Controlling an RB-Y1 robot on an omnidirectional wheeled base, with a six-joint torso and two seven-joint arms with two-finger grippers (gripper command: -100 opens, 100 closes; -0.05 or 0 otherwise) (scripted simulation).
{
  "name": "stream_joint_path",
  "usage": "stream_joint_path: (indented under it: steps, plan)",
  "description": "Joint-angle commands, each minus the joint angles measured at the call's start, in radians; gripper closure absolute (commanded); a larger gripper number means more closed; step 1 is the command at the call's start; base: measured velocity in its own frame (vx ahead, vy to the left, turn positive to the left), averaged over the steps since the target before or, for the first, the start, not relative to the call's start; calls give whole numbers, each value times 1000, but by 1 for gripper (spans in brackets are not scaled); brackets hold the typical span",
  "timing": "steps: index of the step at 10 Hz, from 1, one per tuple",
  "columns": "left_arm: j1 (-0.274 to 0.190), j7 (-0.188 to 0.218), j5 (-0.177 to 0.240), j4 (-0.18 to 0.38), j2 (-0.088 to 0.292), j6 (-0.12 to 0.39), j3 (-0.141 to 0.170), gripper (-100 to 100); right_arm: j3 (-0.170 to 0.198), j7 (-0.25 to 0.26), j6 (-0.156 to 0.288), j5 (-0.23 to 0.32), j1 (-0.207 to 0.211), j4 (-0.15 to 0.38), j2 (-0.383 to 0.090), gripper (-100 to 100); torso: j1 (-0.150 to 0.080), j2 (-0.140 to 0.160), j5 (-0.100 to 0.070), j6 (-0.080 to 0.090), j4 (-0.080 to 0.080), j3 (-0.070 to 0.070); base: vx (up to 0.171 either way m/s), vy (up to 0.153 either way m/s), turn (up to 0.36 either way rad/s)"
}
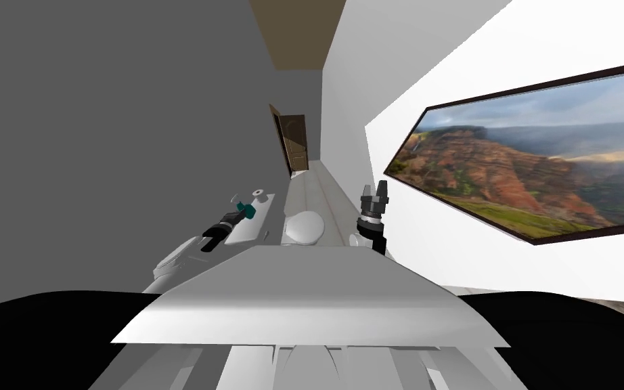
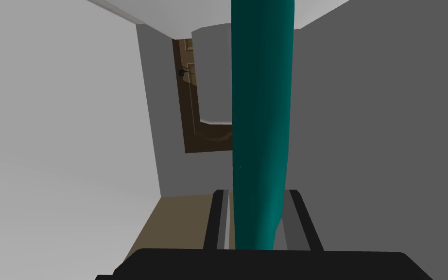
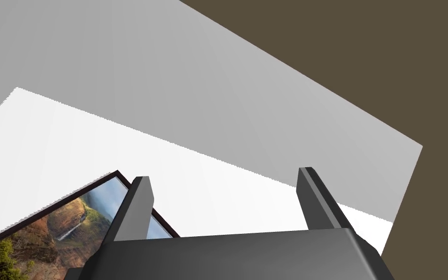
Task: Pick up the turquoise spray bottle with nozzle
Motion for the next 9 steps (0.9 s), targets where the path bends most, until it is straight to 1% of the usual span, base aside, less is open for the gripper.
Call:
stream_joint_path:
  steps: [1, 2, 3, 4, 5, 6, 7, 8, 9]
  plan:
    - [8, 3, -3, -50, -6, 16, -6, 100, 0, 0, 0, 0, 0, 0, 0, 0, 0, 0, 0, 0, 0, 0, 43, 11, -20]
    - [8, 3, -3, -75, -6, 16, -6, 100, 0, 0, 0, 0, 0, 0, 0, 0, -2, 1, 0, 3, 1, 0, 5, 1, -57]
    - [8, 3, -3, -85, -6, 16, -6, 100, 0, 0, 0, 0, 0, 0, 0, 0, -4, 3, -1, 3, 1, 2, -5, -5, -20]
    - [56, 19, -16, -127, -26, 56, -25, 100, 0, 0, 0, 0, 0, 0, 0, 0, -4, 4, -1, 2, 2, 3, 74, 27, 247]
    - [62, 19, -16, -154, -26, 56, -25, 100, 0, 0, 0, 0, 0, 0, 0, 0, -1, 2, 0, -2, 0, 1, 99, 17, 188]
    - [62, 19, -16, -188, -26, 56, -25, 100, 0, 0, 0, 0, 0, 0, 0, 0, -1, 0, 0, 0, 0, 0, 32, 6, 25]
    - [62, 19, -16, -204, -26, 56, -25, 100, 0, 0, 0, 0, 0, 0, 0, 0, -3, 2, -1, 2, 1, 1, -4, 8, -22]
    - [65, 19, -16, -195, -26, 59, -25, 100, 0, 0, 0, 0, 0, 0, 0, 0, -3, 4, -1, 2, 2, 3, -1, 4, -12]
    - [64, 19, -16, -198, -26, 58, -25, 0, 0, 0, 0, 0, 0, 0, 0, 0, -3, 5, -1, 1, 2, 3, 0, 0, 0]
